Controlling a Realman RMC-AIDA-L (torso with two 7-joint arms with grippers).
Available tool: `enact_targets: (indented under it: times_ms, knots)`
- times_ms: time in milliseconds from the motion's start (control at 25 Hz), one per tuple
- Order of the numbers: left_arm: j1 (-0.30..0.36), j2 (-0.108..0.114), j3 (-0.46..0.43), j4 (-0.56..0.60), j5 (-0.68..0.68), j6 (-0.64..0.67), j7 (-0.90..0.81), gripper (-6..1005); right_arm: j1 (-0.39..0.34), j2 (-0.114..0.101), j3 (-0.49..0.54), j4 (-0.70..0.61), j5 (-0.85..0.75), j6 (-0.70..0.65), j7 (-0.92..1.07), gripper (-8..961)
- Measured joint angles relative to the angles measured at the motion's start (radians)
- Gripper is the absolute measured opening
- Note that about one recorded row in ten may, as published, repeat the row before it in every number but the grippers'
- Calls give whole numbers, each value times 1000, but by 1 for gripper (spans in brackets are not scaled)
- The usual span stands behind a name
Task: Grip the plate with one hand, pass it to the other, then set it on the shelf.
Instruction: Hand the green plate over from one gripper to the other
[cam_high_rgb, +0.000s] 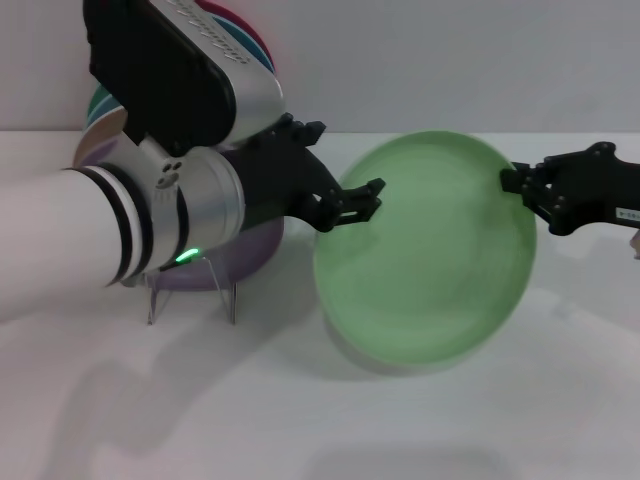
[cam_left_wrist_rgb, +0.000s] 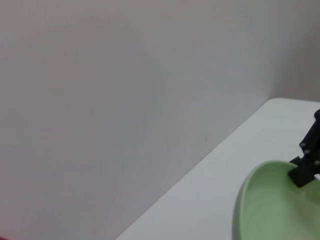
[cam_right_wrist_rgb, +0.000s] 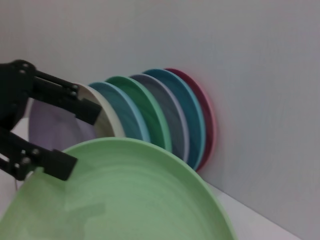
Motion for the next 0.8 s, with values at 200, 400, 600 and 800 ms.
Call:
enact_targets:
  times_ms: [200,400,600,800]
  knots:
    - [-10,-1,-34,9,-6,-47,-1,834,18,-1,-28,-1,0,-1,-1,80]
    - [-21,-3,-43,15,-7,-81,-5,824,31,-2,-32,-3,0,-2,-7,84]
    - [-24,-3,-45,20,-7,-85,-5,798,49,-2,-35,-9,0,-4,-12,89]
    - [-25,-2,-52,25,0,-78,4,773,57,-2,-43,-10,0,-4,-13,93]
